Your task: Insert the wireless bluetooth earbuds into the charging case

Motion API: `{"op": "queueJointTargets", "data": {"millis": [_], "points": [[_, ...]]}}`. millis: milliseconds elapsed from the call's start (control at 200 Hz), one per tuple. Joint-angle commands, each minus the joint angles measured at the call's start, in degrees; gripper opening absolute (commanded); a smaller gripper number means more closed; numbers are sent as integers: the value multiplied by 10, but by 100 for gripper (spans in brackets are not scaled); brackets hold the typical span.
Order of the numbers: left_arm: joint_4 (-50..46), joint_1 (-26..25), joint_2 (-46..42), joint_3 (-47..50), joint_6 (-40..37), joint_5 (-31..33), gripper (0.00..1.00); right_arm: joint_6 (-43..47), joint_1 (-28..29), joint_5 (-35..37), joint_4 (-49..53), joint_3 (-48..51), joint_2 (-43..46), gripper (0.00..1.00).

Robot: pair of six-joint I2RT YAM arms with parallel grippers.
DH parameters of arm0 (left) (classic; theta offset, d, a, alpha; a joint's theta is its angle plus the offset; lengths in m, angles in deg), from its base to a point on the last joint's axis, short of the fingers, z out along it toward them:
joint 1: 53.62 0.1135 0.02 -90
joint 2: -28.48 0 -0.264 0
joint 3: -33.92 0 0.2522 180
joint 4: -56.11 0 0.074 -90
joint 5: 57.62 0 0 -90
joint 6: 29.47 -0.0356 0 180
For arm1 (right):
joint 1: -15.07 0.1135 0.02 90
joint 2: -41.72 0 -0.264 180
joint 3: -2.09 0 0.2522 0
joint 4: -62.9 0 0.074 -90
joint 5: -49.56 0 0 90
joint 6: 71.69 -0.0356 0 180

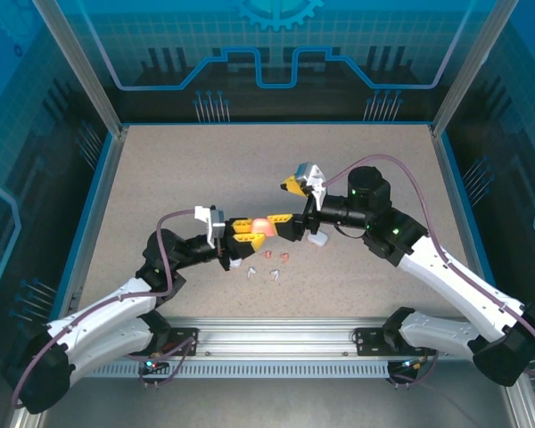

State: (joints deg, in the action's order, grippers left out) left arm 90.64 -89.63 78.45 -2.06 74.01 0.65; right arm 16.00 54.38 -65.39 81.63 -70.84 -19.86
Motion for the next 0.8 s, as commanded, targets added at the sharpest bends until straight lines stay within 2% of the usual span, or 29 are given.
{"op": "queueJointTargets", "data": {"millis": [0,140,455,795], "points": [[17,-5,-13,6,-12,7,0,11,-2,-56,-16,-2,6,93],[15,-5,-12,6,-13,9,0,22,7,-85,-18,8,10,96],[14,-6,-13,6,-10,9,0,37,20,-41,11,-5,-18,96],[13,-6,-15,9,-15,7,0,26,14,-9,12,-11,-16,89]]}}
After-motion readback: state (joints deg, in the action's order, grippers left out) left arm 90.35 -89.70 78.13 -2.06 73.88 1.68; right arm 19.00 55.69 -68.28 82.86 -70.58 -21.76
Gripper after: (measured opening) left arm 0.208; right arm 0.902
